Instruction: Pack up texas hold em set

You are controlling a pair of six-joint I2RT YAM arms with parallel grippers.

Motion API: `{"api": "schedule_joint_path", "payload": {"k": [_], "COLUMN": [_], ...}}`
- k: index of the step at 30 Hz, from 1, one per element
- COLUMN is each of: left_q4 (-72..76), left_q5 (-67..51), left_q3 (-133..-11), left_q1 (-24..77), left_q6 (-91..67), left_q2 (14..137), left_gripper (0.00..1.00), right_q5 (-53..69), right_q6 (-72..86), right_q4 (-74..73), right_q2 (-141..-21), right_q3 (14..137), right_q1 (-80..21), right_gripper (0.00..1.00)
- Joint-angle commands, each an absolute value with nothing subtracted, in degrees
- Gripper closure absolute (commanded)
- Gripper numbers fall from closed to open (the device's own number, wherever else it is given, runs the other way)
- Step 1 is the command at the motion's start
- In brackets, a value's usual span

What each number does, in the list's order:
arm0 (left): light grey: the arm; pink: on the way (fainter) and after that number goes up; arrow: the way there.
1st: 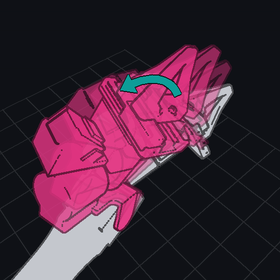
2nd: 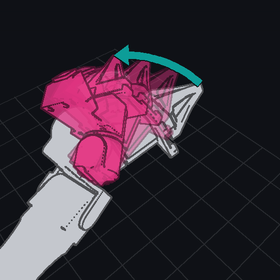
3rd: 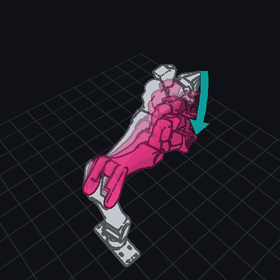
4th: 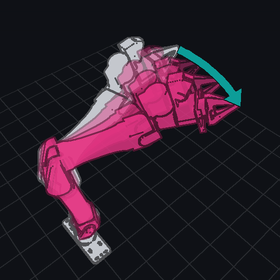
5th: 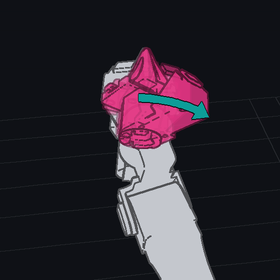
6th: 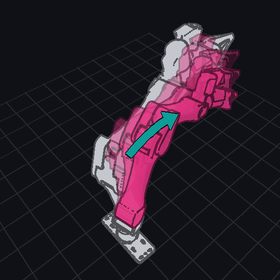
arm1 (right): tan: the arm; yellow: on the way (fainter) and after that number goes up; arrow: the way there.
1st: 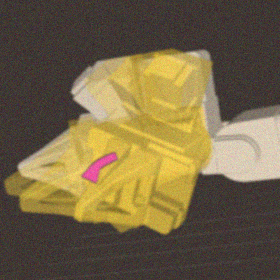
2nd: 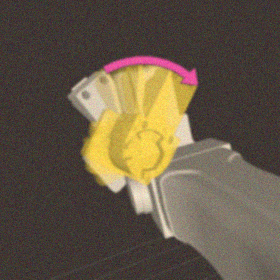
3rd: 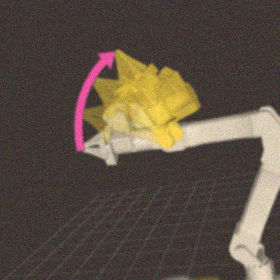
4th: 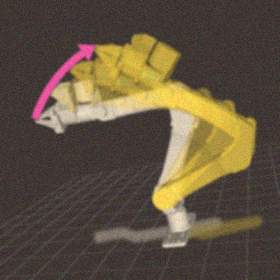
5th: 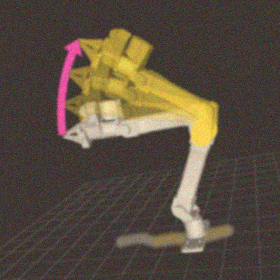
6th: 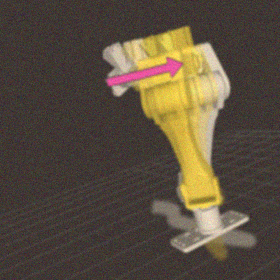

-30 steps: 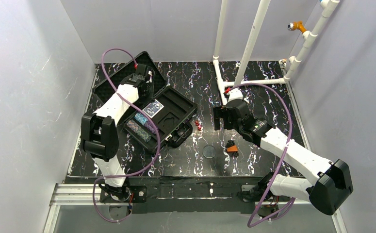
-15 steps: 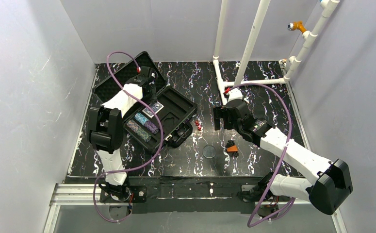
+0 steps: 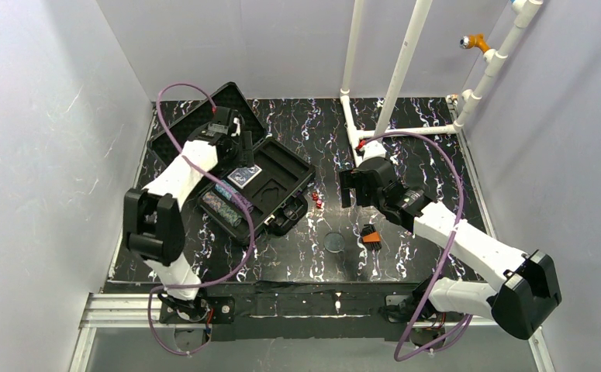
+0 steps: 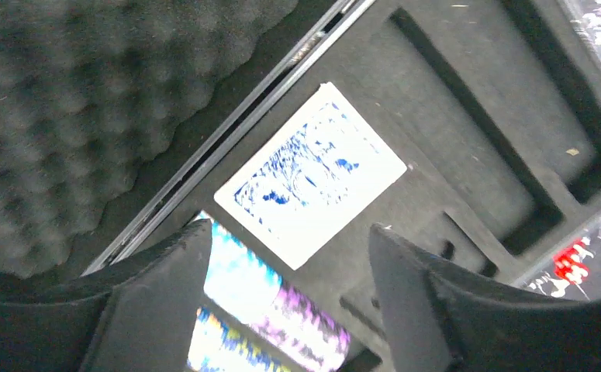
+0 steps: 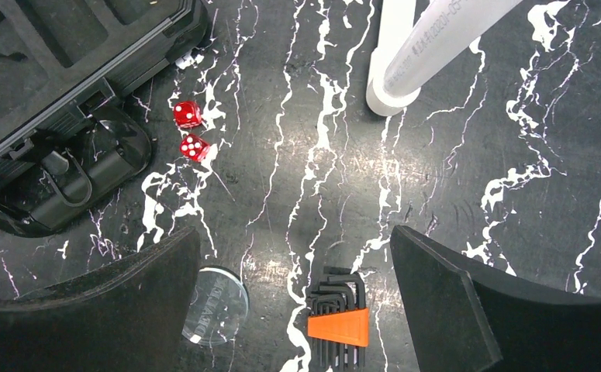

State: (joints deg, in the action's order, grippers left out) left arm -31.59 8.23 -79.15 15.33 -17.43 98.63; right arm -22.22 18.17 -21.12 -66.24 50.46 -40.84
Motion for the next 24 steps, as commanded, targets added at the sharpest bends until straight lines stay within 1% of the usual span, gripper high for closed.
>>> {"api": "schedule_joint_path", "payload": {"k": [1, 3, 5, 6, 12, 16, 19, 24], "left_q4": [-36.3, -36.8, -37.3, -37.6, -38.7, -34.3, -31.3, -28.2], "left_q5": [4.9, 4.3, 3.5, 3.1, 1.9, 0.0, 1.1, 4.0], "left_q3": [-77.3, -75.4, -73.8, -73.1, -67.2, -60.6, -57.6, -56.0], "left_q1": [15.3, 15.3, 15.2, 15.3, 15.3, 15.3, 15.3, 15.3], "left_q6": [-14.0, -13.2, -12.4, -12.2, -12.1, -11.0, -11.9, -11.3], "left_q2": [88.0, 84.8, 81.7, 80.4, 73.2, 68.2, 64.5, 59.9], "left_gripper": [0.22, 0.15, 0.03, 0.02, 0.02, 0.02, 0.02, 0.02], "right_q5": [-20.7, -19.8, -19.0, -18.6, -15.6, -13.9, -12.7, -10.1], "right_q6": [18.7, 18.9, 19.3, 19.5, 20.8, 21.3, 22.2, 24.0], "right_q4": [-21.1, -21.2, -21.4, -21.4, -21.7, -22.3, -23.2, -24.2], "right_q2": [-67.0, -67.5, -68.2, -68.6, -71.1, -72.7, -74.0, -75.9], "right_q3": [53.6, 53.7, 53.7, 53.8, 54.3, 53.7, 53.6, 53.1], "right_q1": [-40.5, -40.6, -40.5, -40.5, -40.5, -40.5, -40.5, -40.6], "right_gripper": [0.0, 0.0, 0.0, 0.0, 0.0, 0.0, 0.0, 0.0]}}
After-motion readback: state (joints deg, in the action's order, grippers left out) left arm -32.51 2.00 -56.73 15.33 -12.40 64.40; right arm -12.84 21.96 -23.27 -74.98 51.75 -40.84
